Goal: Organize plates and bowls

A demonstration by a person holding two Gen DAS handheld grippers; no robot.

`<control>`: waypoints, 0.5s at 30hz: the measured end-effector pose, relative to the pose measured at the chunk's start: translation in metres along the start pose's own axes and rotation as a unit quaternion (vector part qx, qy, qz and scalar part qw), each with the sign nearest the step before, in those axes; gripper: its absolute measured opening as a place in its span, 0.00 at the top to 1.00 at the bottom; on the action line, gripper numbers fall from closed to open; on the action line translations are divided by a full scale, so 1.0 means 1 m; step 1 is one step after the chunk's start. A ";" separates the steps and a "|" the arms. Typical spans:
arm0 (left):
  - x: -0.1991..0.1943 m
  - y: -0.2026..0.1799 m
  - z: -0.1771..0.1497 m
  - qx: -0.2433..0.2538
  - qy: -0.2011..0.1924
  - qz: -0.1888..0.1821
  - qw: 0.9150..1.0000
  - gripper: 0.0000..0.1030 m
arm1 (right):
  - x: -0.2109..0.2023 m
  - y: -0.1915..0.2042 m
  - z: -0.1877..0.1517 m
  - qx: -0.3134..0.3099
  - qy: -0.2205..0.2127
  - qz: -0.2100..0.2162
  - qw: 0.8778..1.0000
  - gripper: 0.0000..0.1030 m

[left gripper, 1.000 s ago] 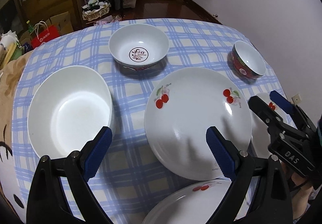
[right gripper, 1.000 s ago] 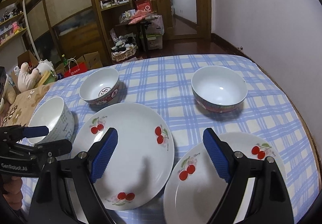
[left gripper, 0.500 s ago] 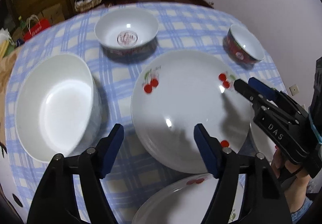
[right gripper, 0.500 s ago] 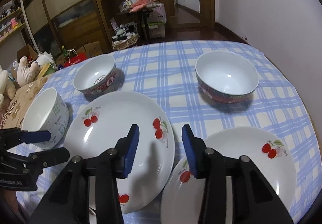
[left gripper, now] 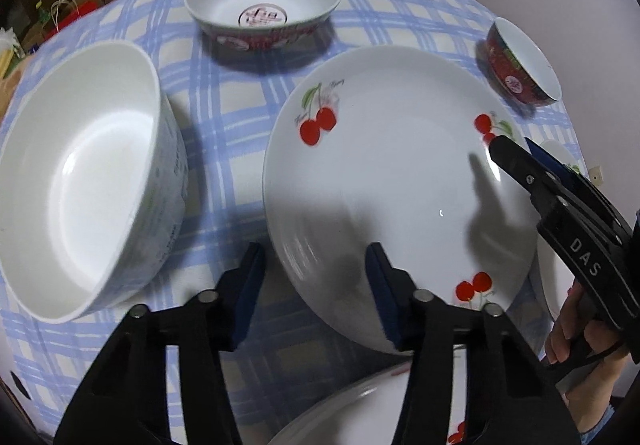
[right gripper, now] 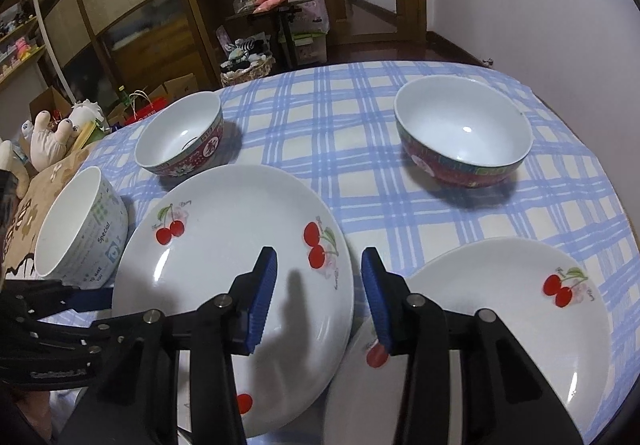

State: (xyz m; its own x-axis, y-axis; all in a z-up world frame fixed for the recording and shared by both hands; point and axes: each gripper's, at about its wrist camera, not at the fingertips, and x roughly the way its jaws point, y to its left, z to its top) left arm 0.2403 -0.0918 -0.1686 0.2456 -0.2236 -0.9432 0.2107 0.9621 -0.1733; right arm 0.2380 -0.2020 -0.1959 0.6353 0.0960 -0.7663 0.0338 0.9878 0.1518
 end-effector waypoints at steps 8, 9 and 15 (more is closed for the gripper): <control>0.002 0.006 0.003 -0.013 -0.037 -0.005 0.999 0.73 | 0.008 -0.003 -0.002 0.009 0.007 -0.004 1.000 0.75; 0.001 0.007 0.003 -0.014 -0.041 -0.006 0.999 0.74 | 0.007 -0.005 -0.002 0.013 0.006 -0.002 1.000 0.76; 0.001 0.011 0.006 -0.027 -0.059 -0.012 0.998 0.77 | 0.009 -0.003 -0.001 0.003 0.013 -0.005 1.000 0.76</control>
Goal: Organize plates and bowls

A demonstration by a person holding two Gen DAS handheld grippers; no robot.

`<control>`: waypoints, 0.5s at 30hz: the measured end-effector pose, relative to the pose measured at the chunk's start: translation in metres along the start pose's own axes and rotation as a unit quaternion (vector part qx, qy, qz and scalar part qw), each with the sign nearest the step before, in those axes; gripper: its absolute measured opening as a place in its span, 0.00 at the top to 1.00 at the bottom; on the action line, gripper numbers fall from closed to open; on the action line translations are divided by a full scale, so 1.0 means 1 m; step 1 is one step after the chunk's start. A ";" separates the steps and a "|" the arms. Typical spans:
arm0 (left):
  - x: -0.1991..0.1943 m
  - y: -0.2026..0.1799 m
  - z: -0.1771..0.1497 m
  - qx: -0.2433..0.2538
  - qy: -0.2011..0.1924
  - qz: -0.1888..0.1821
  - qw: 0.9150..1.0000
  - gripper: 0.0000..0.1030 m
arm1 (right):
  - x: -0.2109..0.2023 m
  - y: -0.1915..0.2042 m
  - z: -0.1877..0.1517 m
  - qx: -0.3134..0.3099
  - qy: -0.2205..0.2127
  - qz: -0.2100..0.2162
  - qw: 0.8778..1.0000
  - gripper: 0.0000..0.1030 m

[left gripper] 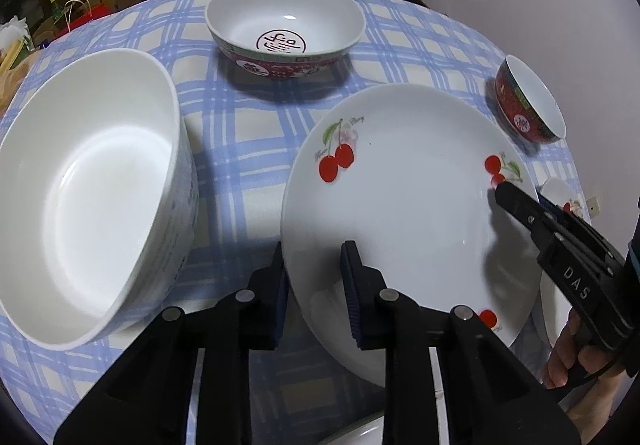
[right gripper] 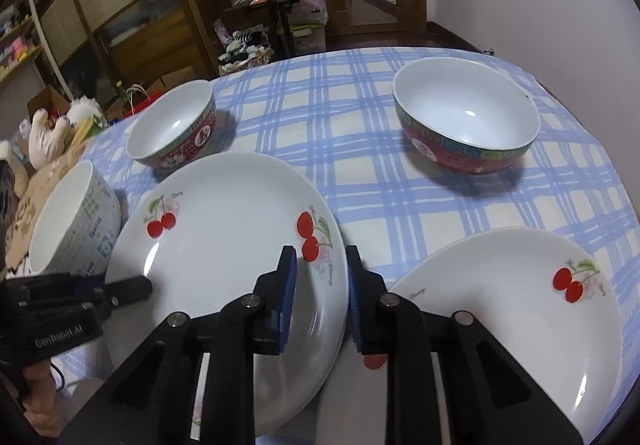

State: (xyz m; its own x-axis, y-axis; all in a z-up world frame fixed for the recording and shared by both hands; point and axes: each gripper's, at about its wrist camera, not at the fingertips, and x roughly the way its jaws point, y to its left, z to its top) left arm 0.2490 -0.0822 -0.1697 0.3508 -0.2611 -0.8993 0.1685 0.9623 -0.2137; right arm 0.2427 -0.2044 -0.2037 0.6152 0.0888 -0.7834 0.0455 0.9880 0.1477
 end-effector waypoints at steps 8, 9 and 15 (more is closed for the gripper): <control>-0.005 0.001 0.001 -0.008 -0.002 0.000 1.000 0.78 | -0.008 -0.011 -0.001 0.031 -0.005 0.031 0.999 0.89; -0.007 0.003 0.001 -0.012 -0.002 -0.002 1.000 0.78 | -0.010 -0.011 -0.001 0.031 -0.007 0.033 0.999 0.89; -0.015 0.004 -0.001 -0.014 -0.010 0.006 1.000 0.78 | -0.022 0.000 -0.002 0.011 -0.015 0.020 1.000 0.90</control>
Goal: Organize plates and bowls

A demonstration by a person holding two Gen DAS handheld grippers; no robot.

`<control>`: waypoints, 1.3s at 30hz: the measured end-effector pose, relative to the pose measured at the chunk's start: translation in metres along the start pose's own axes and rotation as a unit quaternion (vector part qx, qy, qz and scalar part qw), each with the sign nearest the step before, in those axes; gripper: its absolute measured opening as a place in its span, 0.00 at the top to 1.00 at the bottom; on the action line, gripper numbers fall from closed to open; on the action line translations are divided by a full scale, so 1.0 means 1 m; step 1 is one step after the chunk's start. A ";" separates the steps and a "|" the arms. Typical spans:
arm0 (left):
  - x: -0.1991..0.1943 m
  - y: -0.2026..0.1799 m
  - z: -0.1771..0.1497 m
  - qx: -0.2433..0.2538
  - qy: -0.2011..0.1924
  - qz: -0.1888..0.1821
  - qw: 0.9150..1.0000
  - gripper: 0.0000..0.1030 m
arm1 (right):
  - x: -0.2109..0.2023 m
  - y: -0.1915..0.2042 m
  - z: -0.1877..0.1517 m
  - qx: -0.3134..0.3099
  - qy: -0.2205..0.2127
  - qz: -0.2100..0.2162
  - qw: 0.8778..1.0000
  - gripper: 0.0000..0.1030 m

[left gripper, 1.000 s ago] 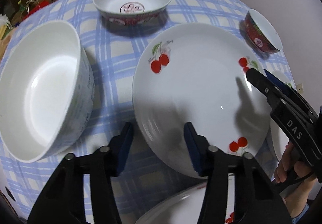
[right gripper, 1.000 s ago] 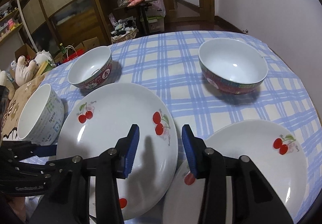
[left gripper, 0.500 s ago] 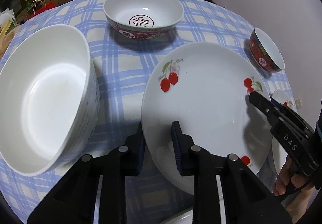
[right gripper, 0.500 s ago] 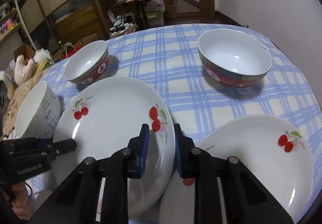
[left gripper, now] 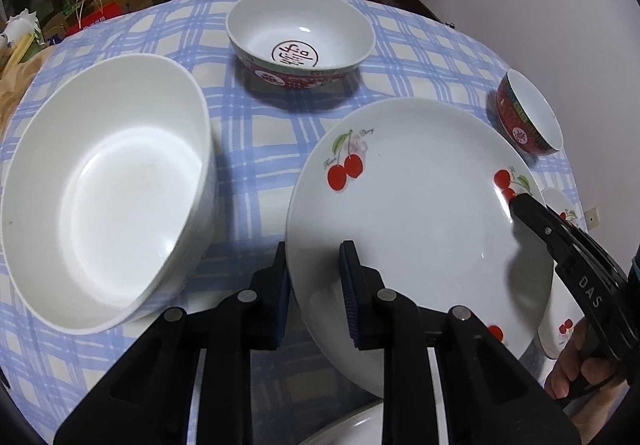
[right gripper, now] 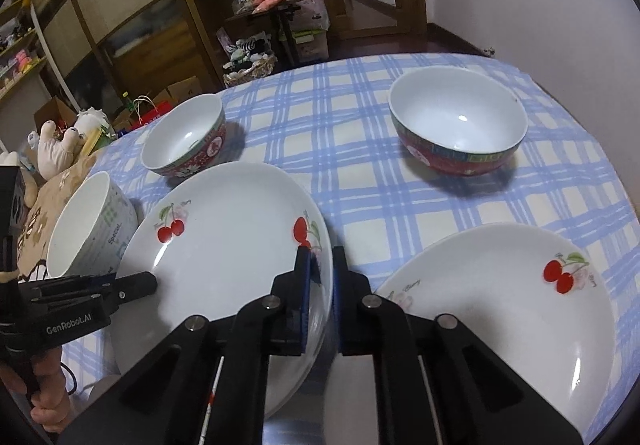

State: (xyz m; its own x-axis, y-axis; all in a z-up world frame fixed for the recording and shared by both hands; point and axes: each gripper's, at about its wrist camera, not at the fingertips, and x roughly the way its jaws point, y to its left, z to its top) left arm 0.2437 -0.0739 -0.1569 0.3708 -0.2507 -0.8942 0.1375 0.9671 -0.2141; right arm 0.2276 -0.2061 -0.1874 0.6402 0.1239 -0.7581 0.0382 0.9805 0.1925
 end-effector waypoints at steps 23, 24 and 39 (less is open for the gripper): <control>-0.064 0.003 -0.025 -0.002 -0.026 -0.012 1.000 0.78 | -0.064 0.015 -0.018 0.011 -0.022 0.010 1.000 0.91; -0.069 0.003 -0.027 -0.002 -0.029 -0.008 1.000 0.78 | -0.068 0.017 -0.020 0.012 -0.022 0.010 1.000 0.91; -0.118 0.005 -0.065 -0.001 -0.047 -0.012 0.999 0.78 | -0.121 0.035 -0.043 0.007 -0.038 0.010 0.999 0.91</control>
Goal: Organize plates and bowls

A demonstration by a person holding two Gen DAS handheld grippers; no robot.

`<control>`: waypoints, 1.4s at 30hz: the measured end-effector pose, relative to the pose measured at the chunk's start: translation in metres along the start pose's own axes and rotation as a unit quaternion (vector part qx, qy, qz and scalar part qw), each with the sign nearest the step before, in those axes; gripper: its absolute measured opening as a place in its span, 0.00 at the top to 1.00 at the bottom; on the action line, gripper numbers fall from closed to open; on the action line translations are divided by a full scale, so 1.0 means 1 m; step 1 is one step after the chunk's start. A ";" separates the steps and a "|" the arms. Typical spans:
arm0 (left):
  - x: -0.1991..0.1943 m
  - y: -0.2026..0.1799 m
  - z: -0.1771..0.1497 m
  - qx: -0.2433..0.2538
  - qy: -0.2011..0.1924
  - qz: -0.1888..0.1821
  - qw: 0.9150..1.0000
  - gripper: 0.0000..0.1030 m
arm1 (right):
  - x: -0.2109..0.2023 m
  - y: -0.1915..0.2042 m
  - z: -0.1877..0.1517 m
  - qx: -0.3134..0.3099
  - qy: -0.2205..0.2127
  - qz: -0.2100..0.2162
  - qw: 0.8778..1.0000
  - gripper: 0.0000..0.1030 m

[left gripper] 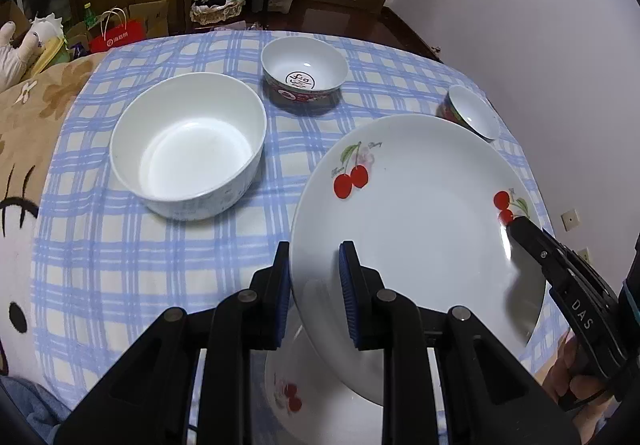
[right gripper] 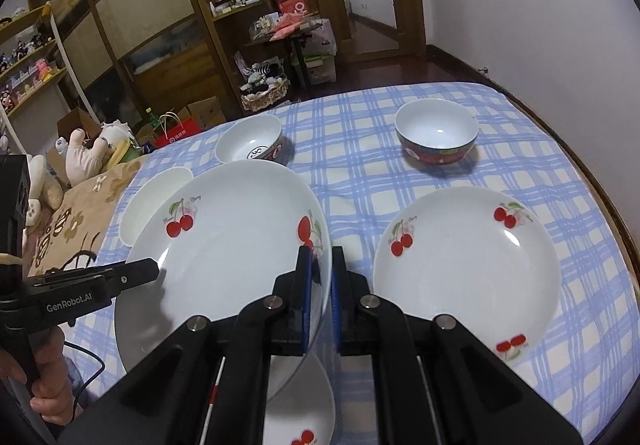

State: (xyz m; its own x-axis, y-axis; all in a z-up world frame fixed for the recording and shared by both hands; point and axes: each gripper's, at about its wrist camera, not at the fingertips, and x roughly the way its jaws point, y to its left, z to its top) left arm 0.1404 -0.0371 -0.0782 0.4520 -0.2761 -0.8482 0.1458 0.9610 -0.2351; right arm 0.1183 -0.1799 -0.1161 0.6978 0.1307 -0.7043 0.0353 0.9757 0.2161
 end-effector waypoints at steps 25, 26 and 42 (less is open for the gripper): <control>-0.039 -0.002 -0.054 0.009 -0.001 0.031 0.999 0.78 | -0.044 0.021 -0.050 -0.005 -0.002 0.004 1.000 0.91; -0.038 -0.002 -0.055 0.011 0.001 0.032 0.999 0.78 | -0.044 0.021 -0.051 -0.005 -0.002 0.003 1.000 0.91; 0.001 -0.004 -0.060 0.026 0.044 0.045 0.998 0.78 | -0.017 0.008 -0.064 0.009 0.016 -0.008 1.000 0.91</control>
State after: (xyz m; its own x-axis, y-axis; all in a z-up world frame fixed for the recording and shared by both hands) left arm 0.0877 -0.0401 -0.1061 0.3870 -0.1832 -0.9037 0.1544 0.9791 -0.1324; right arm 0.0612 -0.1632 -0.1454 0.6743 0.1205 -0.7285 0.0598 0.9745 0.2164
